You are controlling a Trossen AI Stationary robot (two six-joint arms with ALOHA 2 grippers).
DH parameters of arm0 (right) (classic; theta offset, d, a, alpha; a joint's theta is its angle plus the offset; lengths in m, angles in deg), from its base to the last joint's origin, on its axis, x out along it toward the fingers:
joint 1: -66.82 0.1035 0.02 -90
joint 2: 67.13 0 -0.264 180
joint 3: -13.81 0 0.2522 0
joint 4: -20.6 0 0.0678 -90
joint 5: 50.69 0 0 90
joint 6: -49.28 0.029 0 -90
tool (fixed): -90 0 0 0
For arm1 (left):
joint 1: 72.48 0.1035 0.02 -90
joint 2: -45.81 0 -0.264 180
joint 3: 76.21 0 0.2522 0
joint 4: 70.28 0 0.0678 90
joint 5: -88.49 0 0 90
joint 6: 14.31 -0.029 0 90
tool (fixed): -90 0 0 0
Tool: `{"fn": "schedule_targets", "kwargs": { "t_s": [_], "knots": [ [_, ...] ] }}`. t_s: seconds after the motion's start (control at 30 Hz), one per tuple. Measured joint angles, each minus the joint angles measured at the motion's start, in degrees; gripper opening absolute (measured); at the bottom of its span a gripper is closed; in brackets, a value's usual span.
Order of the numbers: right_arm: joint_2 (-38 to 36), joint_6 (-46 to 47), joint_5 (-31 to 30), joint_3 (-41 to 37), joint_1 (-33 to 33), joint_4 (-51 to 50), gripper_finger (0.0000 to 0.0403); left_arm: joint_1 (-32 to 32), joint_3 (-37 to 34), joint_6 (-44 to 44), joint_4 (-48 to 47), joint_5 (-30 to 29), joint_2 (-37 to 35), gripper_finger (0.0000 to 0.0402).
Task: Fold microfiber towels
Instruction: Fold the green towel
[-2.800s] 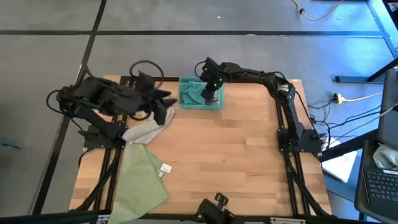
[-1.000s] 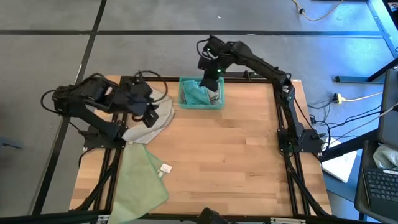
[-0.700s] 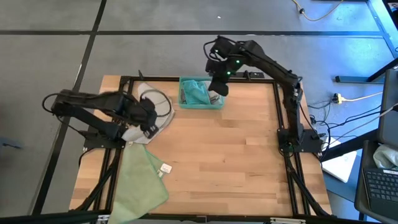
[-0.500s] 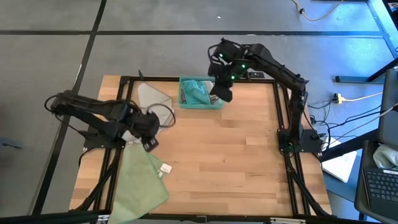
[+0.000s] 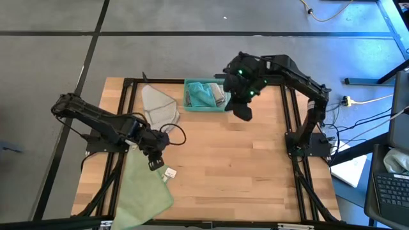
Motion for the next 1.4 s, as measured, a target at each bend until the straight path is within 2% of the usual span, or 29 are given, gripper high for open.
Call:
{"fn": "schedule_targets", "kwargs": {
  "t_s": [0.1,0.2,0.27,0.4,0.5,0.63,0.83,0.97,1.07,1.2,1.27,1.4],
  "knots": [
    [-1.4,4.3,-1.1,0.0,3.8,0.2,0.0014,1.4,-3.3,-6.6,1.5,5.7,0.2,0.0014],
    [-2.6,10.9,-8.5,0.0,8.7,0.6,0.0014,3.1,-6.7,-13.4,1.6,11.7,1.0,0.0009],
    [-3.4,16.0,-13.9,0.0,12.1,1.7,0.0014,3.8,-8.1,-17.5,1.8,13.8,1.7,0.0003],
    [-4.5,24.0,-23.2,0.0,18.9,2.4,0.0014,4.1,-9.5,-25.6,1.7,10.1,2.8,0.0003],
    [-4.5,31.3,-27.0,0.0,23.5,2.3,0.0014,4.1,-9.8,-32.8,3.3,6.3,3.0,0.0001],
    [-4.3,42.1,-31.3,0.0,29.6,2.8,0.0014,4.9,-12.3,-40.0,8.3,7.4,4.1,0.0001],
    [-3.5,56.3,-41.1,0.0,40.0,3.2,0.0014,5.8,-15.6,-43.0,12.3,8.3,9.6,0.0005],
    [-2.4,59.5,-46.9,0.0,44.9,3.2,0.0014,5.8,-15.6,-45.6,14.7,10.0,12.9,0.0024],
    [-1.8,61.1,-50.4,0.0,46.9,3.2,0.0014,5.8,-15.6,-48.1,15.3,12.5,15.2,0.0053],
    [-1.2,62.0,-50.2,0.0,48.6,3.3,0.0014,5.8,-15.6,-48.2,16.6,12.8,16.6,0.0104],
    [-1.1,62.0,-49.7,0.0,49.7,2.7,0.0014,5.8,-15.6,-47.7,17.2,11.0,16.8,0.0125],
    [-1.1,62.0,-49.6,0.0,51.7,1.9,0.0014,5.8,-15.2,-46.8,17.3,8.8,16.7,0.0147]
  ]
}}
